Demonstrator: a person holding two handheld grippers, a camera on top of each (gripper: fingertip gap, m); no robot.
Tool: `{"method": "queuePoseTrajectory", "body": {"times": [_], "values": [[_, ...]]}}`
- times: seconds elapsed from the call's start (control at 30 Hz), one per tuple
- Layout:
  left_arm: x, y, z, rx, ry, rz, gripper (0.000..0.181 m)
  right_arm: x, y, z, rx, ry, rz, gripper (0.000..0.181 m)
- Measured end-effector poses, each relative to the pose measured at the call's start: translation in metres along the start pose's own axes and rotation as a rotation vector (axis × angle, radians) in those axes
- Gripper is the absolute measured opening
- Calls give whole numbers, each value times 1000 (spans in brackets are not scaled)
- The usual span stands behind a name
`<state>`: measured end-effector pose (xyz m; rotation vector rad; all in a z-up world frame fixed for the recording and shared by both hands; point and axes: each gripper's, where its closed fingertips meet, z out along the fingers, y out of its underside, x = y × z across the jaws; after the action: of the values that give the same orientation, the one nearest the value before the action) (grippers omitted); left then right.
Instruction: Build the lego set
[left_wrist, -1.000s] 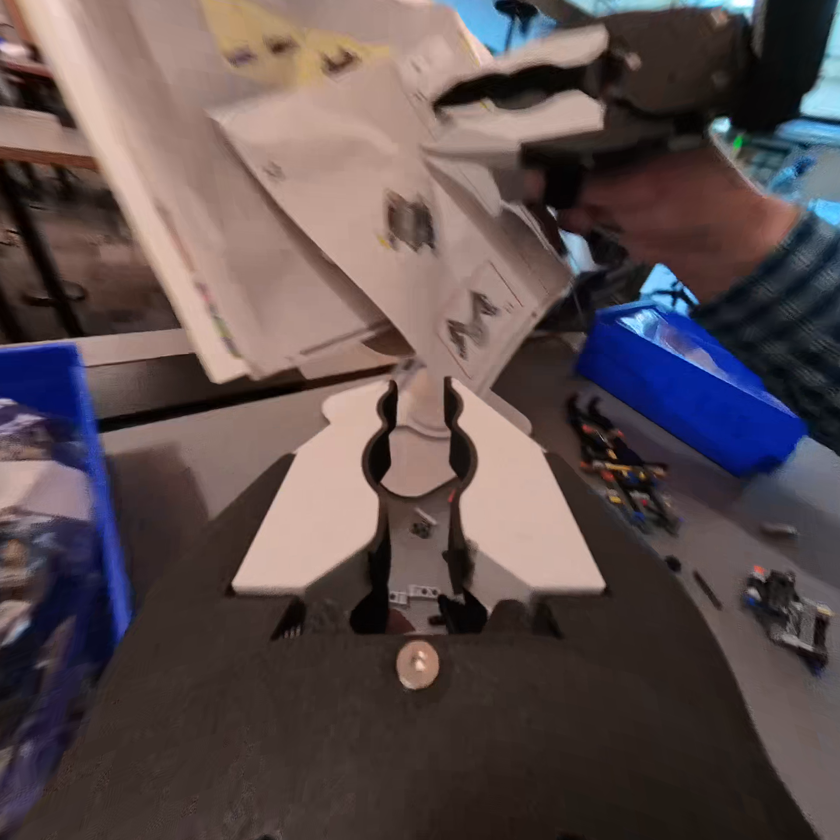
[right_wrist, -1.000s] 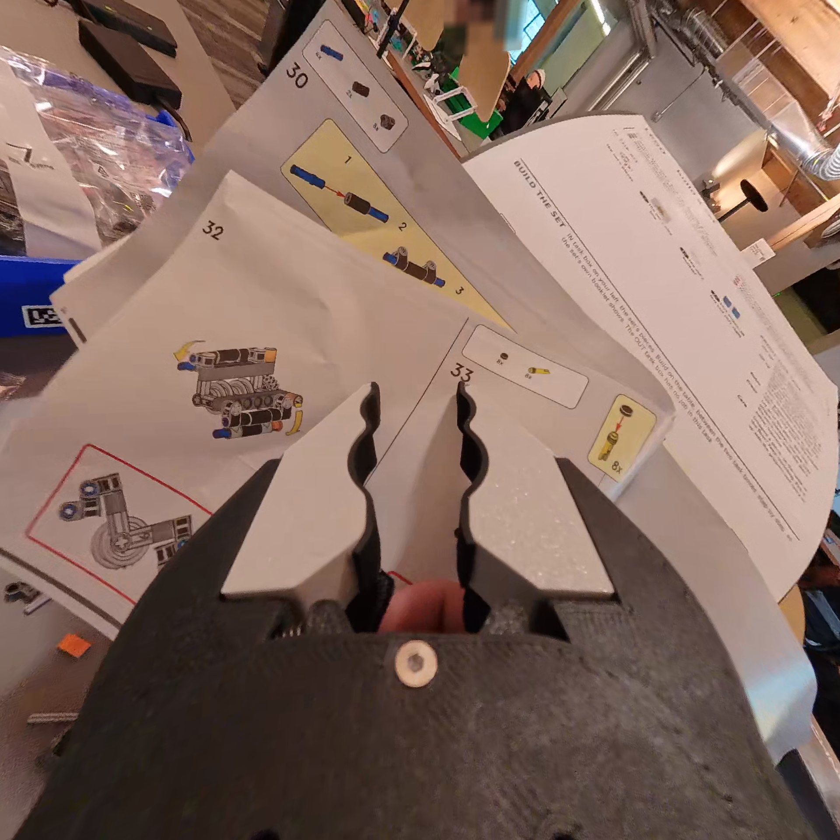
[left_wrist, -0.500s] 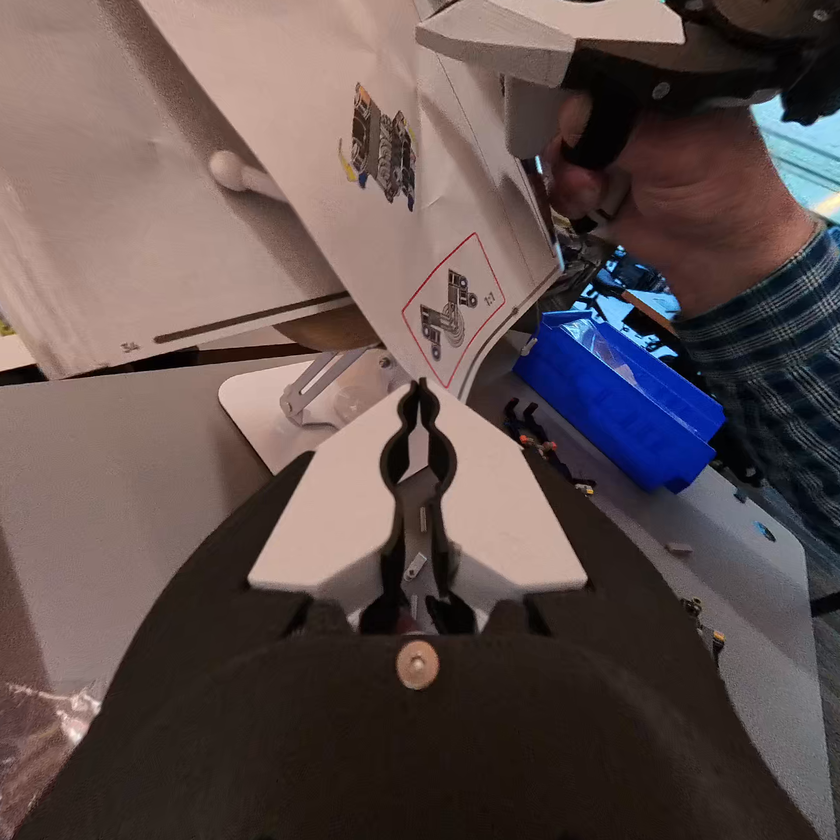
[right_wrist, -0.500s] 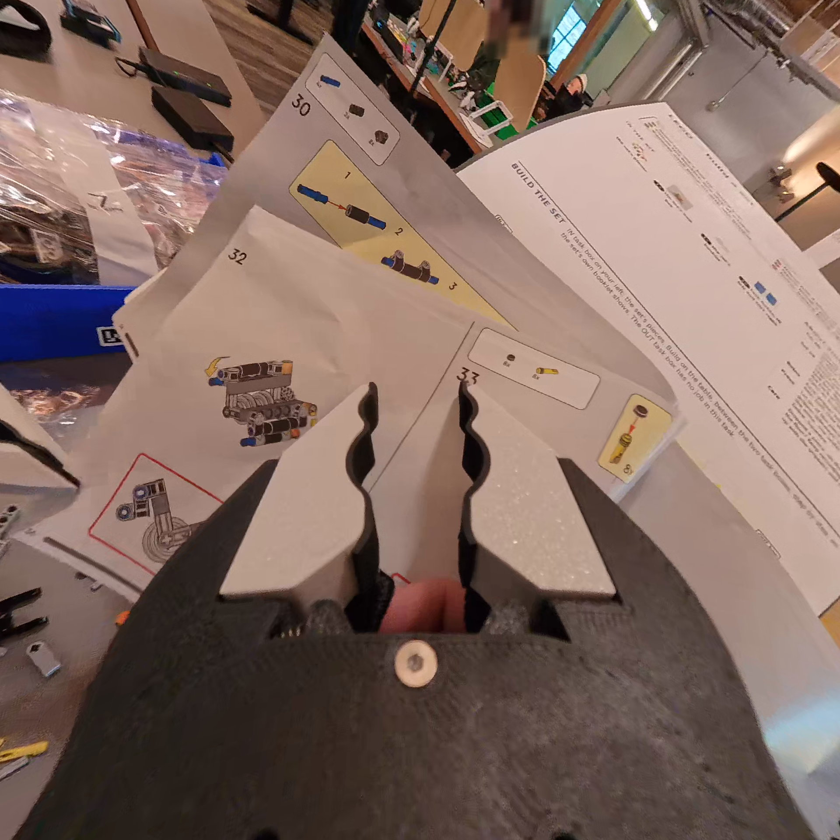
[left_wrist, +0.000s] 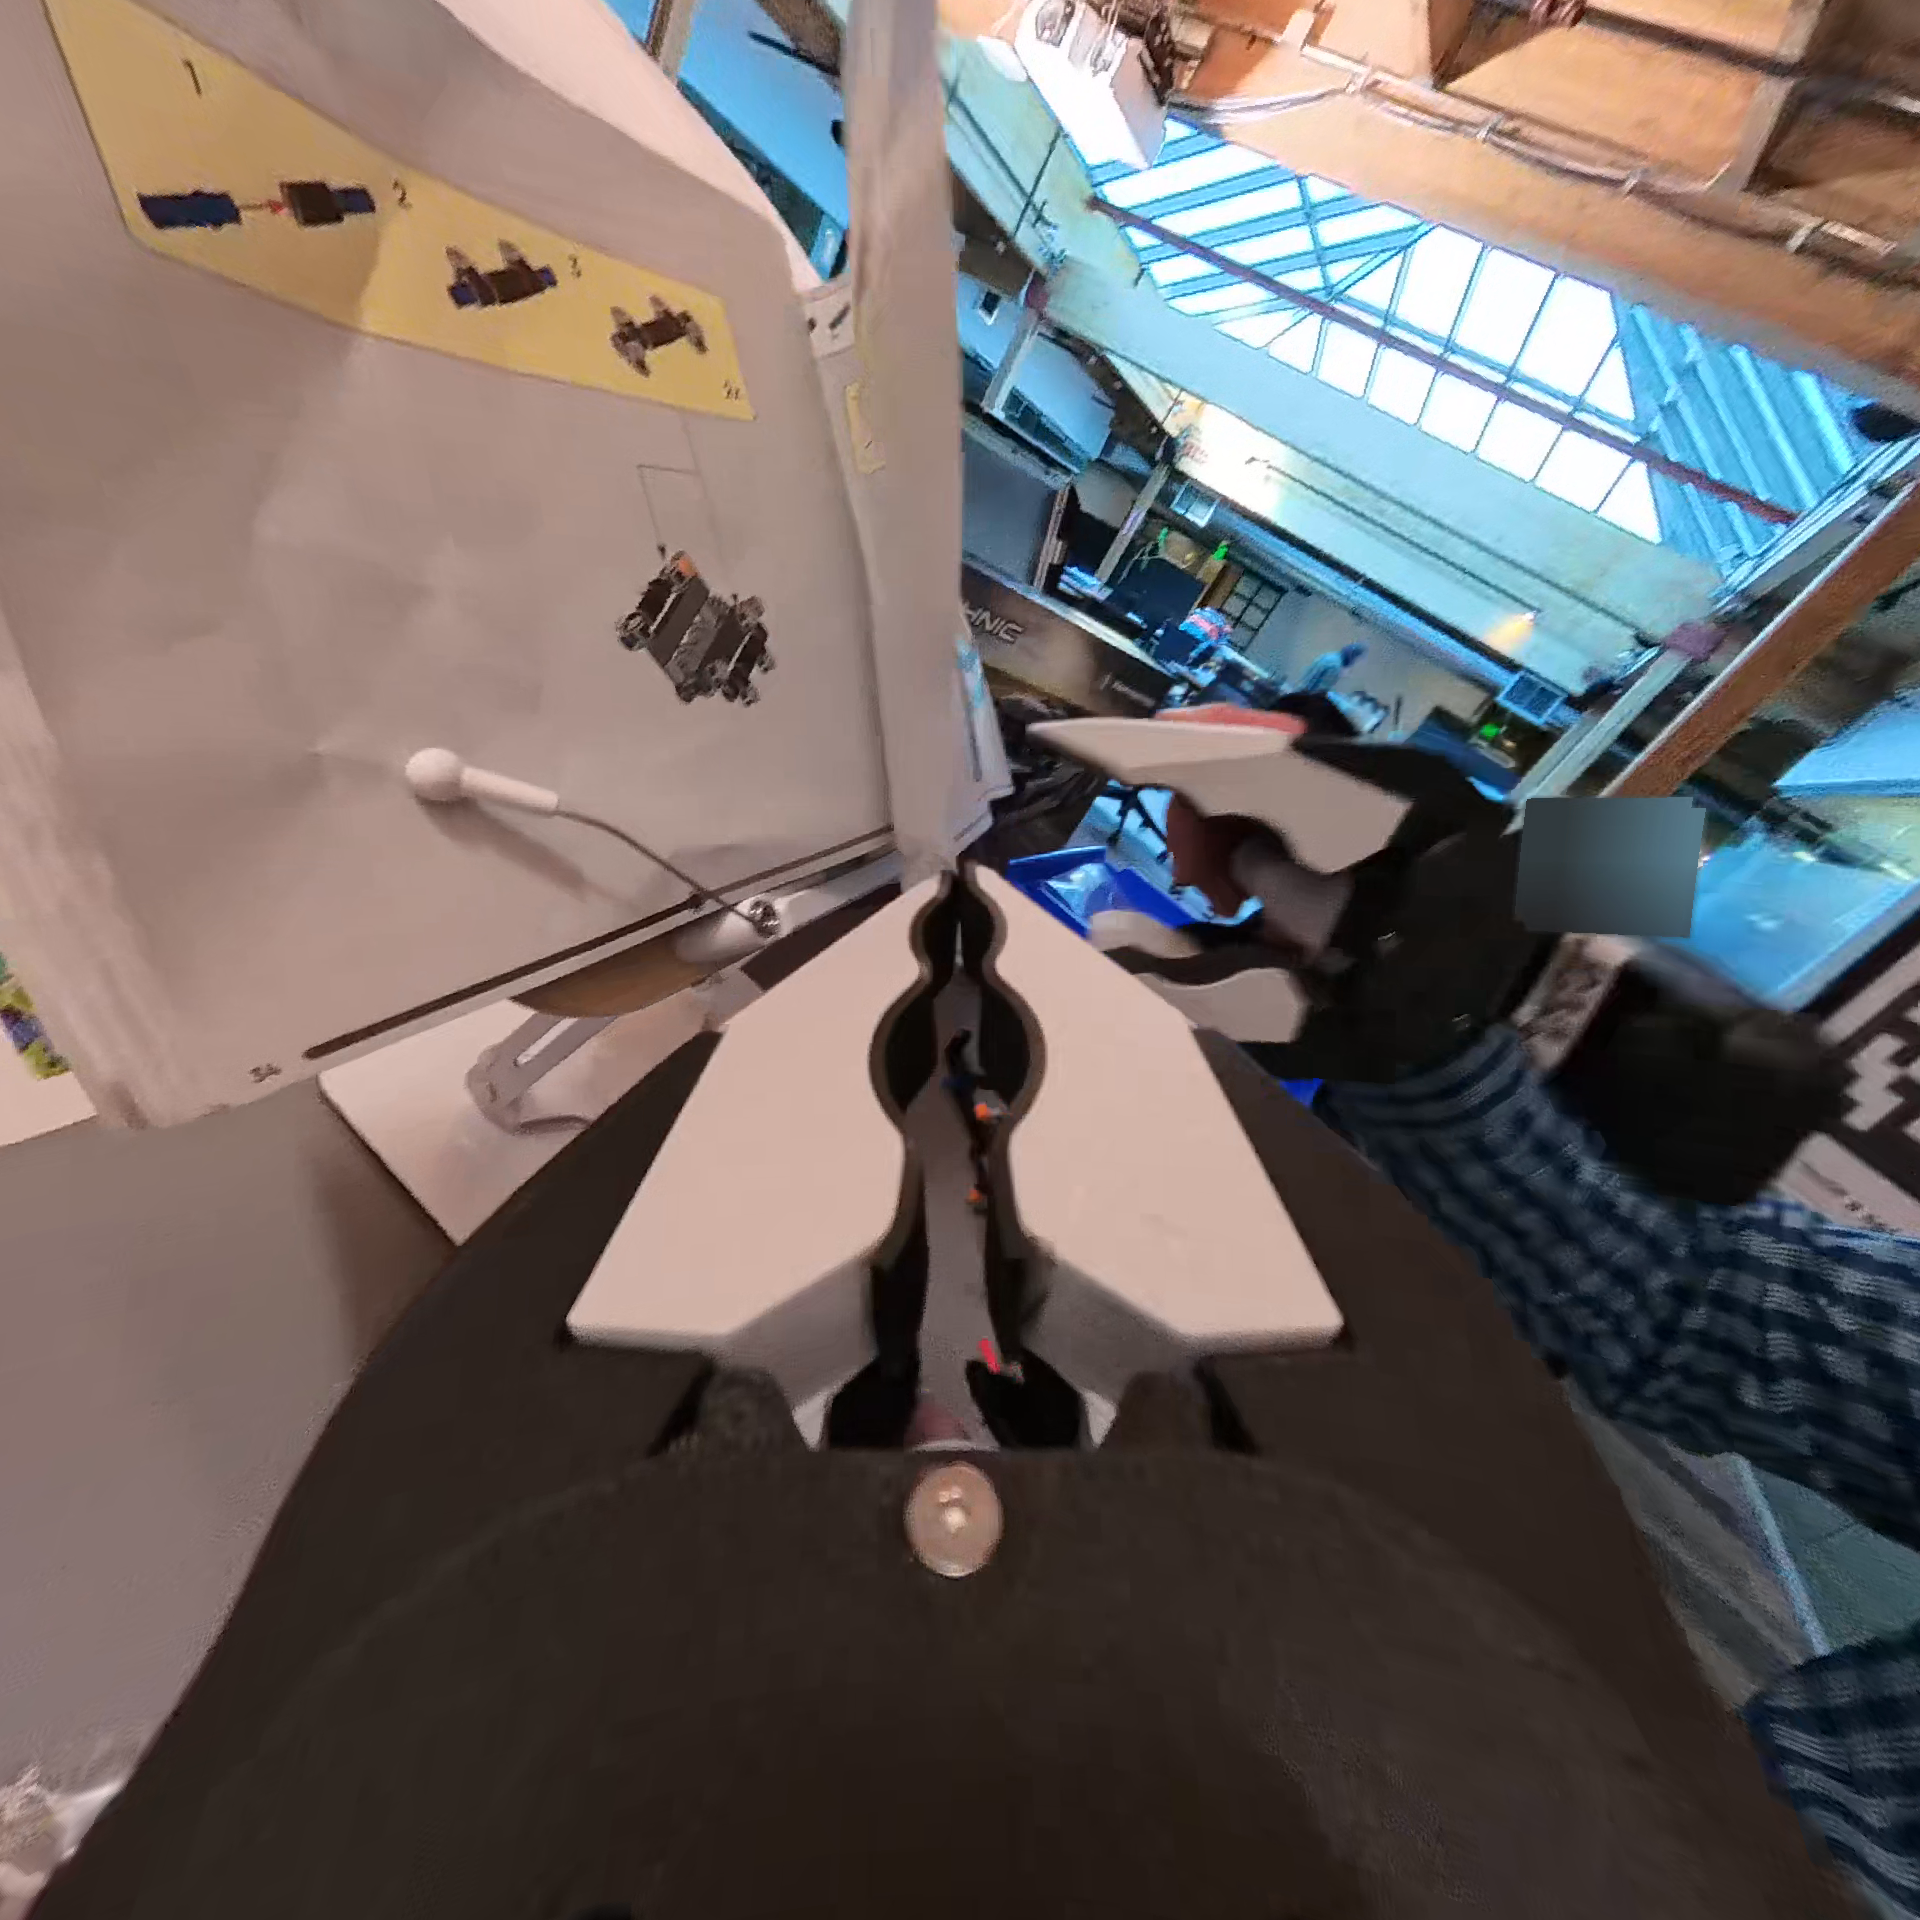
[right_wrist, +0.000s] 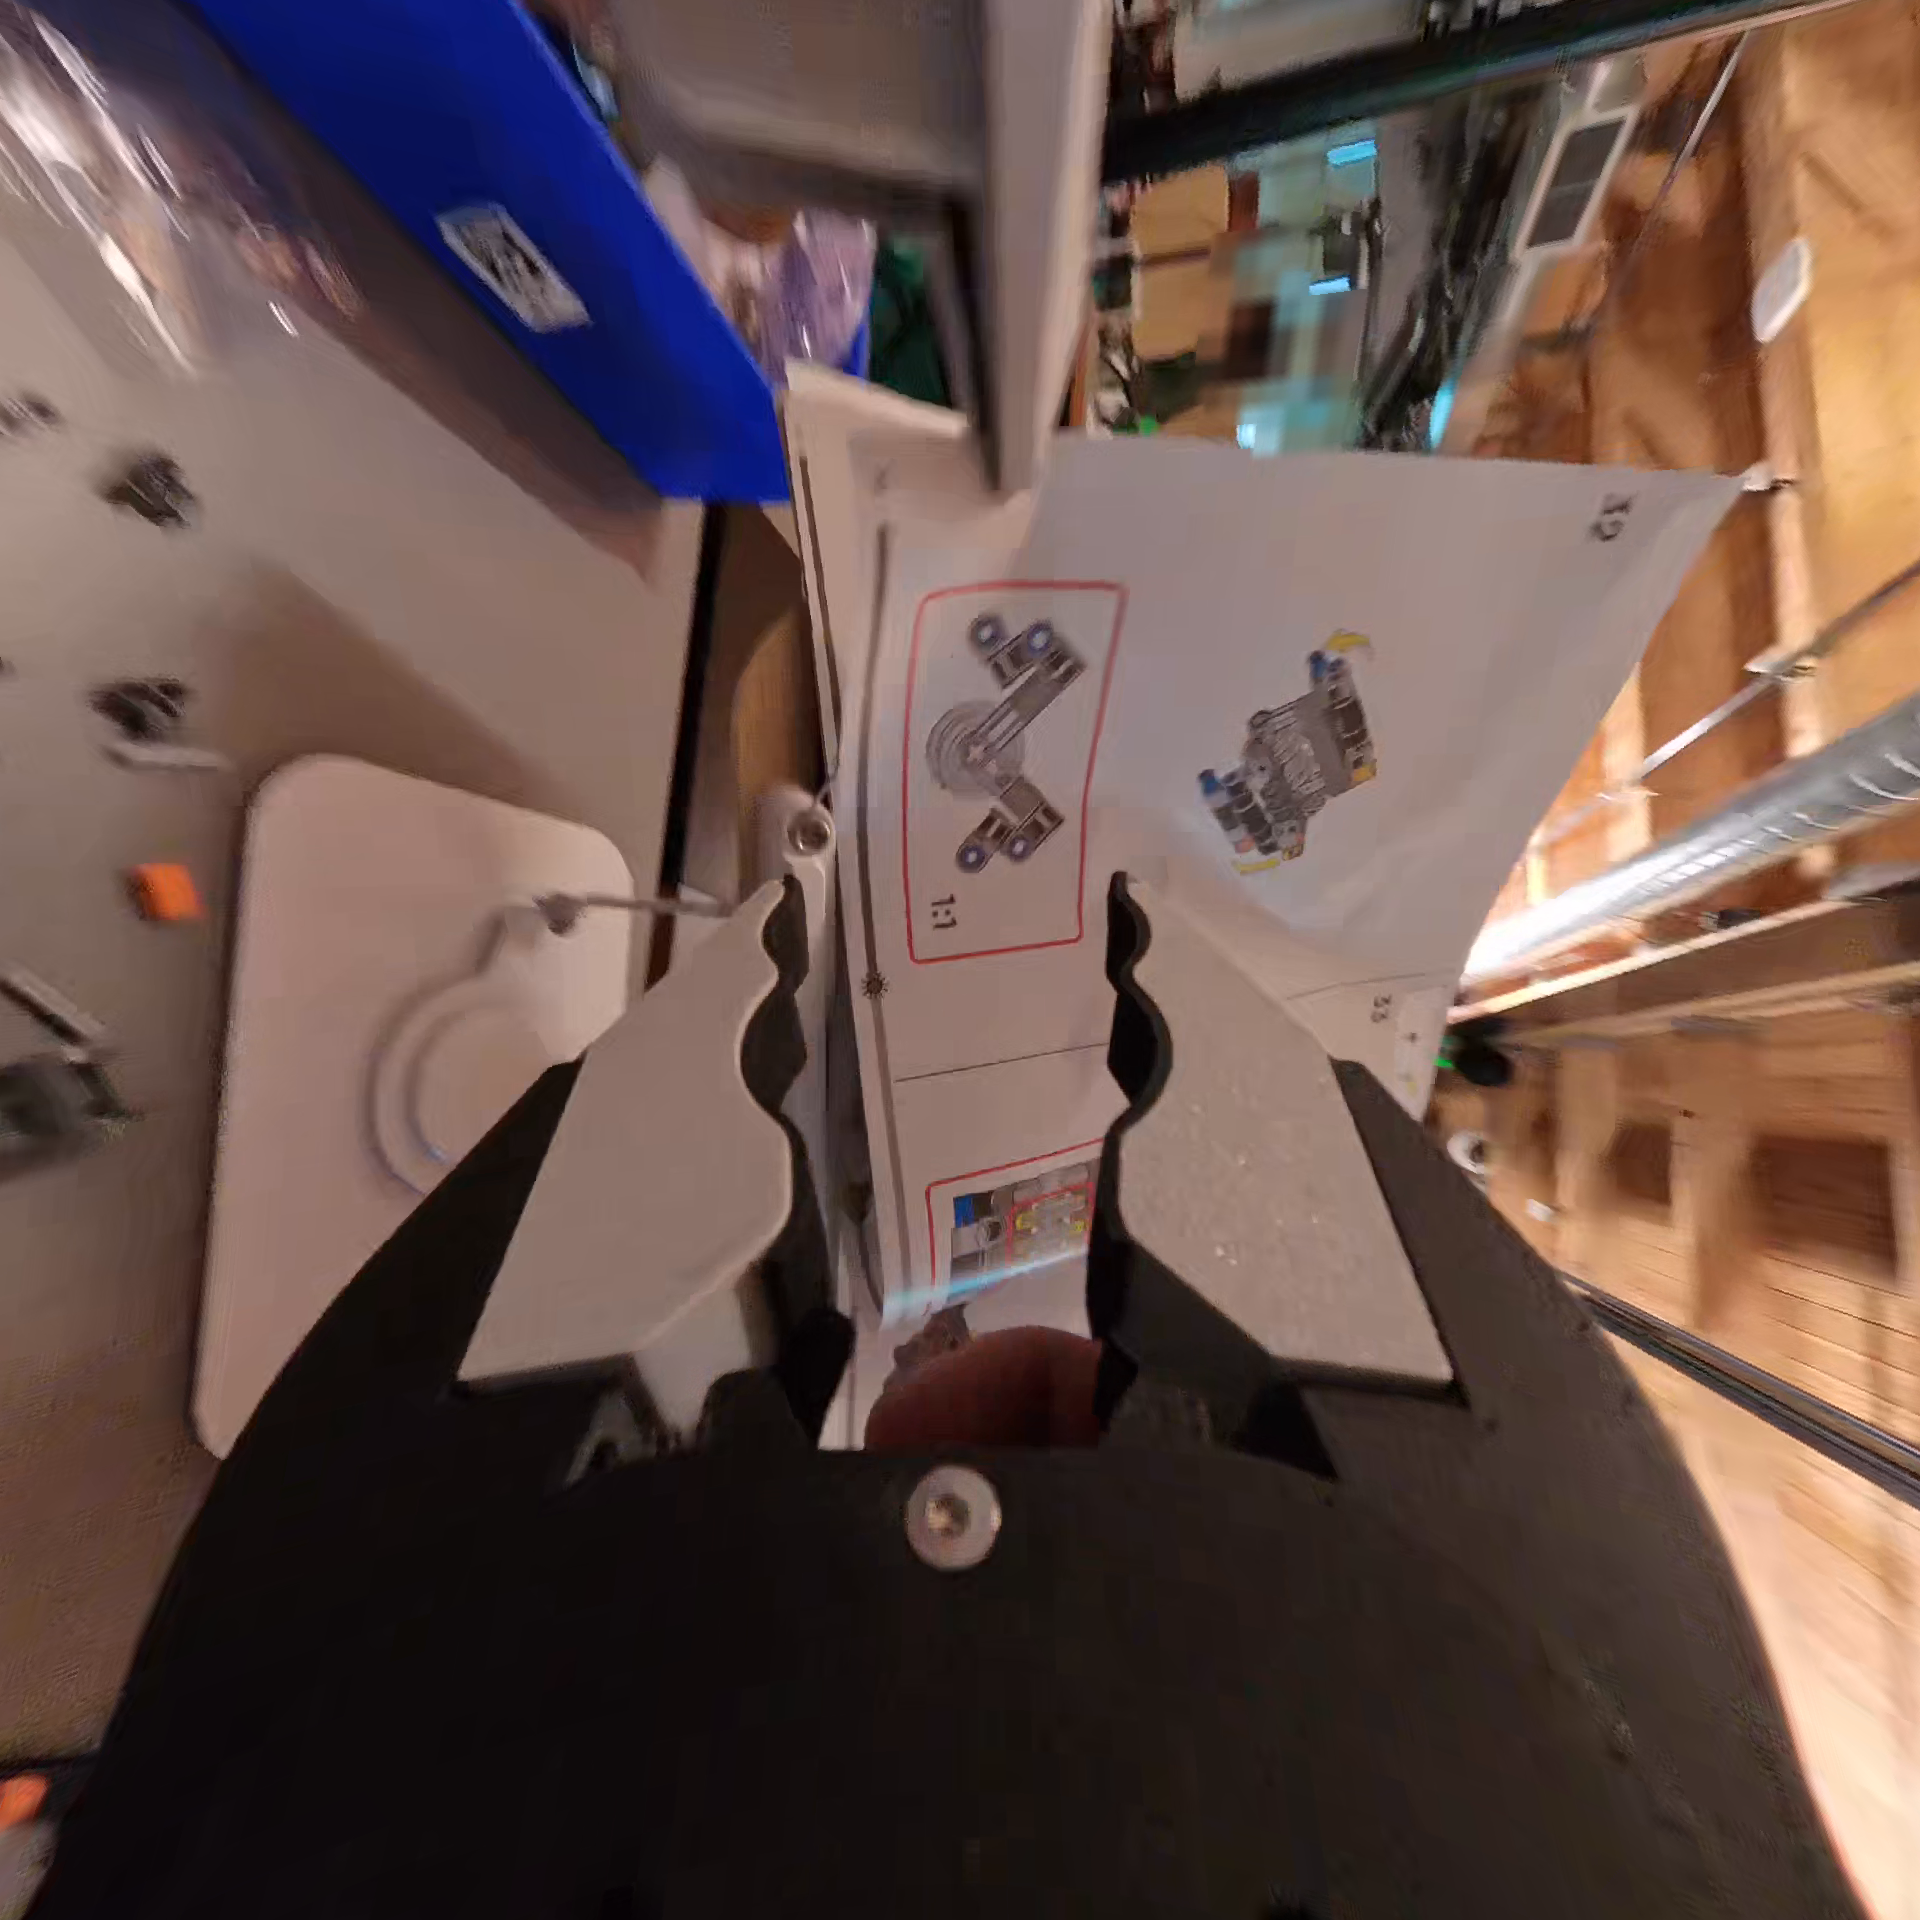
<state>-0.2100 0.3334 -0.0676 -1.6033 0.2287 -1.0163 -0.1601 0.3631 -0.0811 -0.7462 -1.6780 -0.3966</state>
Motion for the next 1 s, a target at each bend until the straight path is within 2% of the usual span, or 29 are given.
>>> {"method": "queuePoseTrajectory", "body": {"times": [0.1, 0.23, 0.27, 0.33, 0.43, 0.5, 0.53, 0.57, 0.63, 0.73, 0.8, 0.9, 0.97, 1.0], "values": [[12, -7, 1, 23, 47, -41, 0, 8, 7, 14, -50, 135, -55, 39], [28, -20, 2, 53, 108, -66, 0, 18, 1, 12, -8, 242, -21, 0], [30, -25, 3, 65, 113, -72, 0, 18, 0, 11, 7, 233, 5, 0], [36, -32, 6, 76, 131, -78, 0, 16, -7, 4, 41, 195, 54, 29], [44, -39, 10, 88, 148, -74, 0, 18, -25, -13, 121, 187, 125, 36], [50, -40, 12, 89, 158, -73, 0, 24, -27, -13, 103, 226, 135, 36], [53, -39, 14, 81, 168, -71, 0, 32, -24, -10, 75, 273, 145, 28], [56, -38, 17, 78, 175, -72, 0, 39, -20, -7, 56, 307, 155, 6], [61, -39, 18, 99, 181, -19, 0, 50, -16, -7, 76, 342, 221, 0], [32, -45, 8, 147, 36, 19, 23, 64, -2, -12, 85, 362, 363, 0], [-3, -36, 4, 123, -120, 38, 23, 65, 4, -12, 101, 334, 423, 0], [-51, -11, 13, 2, -344, 124, 28, 64, 7, -8, 138, 295, 493, 0], [-67, 3, 23, -82, -428, 176, 30, 60, 8, 0, 142, 265, 534, 0], [-69, 4, 28, -76, -425, 158, 28, 58, 8, 5, 143, 243, 551, 0]]}}
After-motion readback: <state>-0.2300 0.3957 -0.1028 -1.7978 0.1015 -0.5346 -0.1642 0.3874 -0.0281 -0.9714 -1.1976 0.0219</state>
